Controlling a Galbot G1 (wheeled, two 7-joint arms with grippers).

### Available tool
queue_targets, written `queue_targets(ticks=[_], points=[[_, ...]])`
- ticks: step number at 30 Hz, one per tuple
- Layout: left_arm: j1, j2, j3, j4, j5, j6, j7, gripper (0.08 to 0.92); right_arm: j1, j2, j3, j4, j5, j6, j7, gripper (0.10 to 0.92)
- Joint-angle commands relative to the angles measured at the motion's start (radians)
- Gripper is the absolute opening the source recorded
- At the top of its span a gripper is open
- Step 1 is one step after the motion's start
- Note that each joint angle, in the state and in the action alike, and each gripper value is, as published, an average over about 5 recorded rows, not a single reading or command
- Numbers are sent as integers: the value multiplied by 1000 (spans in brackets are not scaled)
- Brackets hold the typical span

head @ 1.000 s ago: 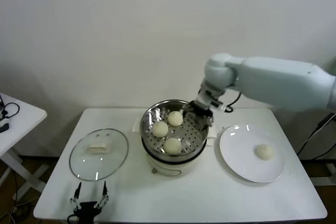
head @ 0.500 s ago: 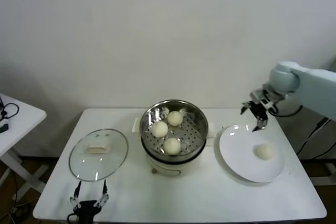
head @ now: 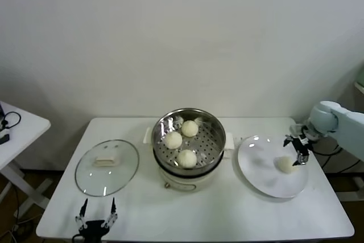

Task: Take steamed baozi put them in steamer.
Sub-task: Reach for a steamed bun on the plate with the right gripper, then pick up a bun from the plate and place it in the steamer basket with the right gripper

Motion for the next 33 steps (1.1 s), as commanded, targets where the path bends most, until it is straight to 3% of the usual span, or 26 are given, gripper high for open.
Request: queue_targets(ticks=[1,18,25,33], points=[[8,-13,0,0,5,-2,-1,823,-175,16,151,-125,-82,16,9,823],[6,-21,-1,7,18,-4,-7,823,-235,64,238,-151,-104,30,35,819],[3,-21,1,9,19,-4,-7,823,-214,43,231,-105,-95,26,30,704],[-1,-27,11,10,32,-5,-7,823,145,-6,-63,71,130,-24,5,646]])
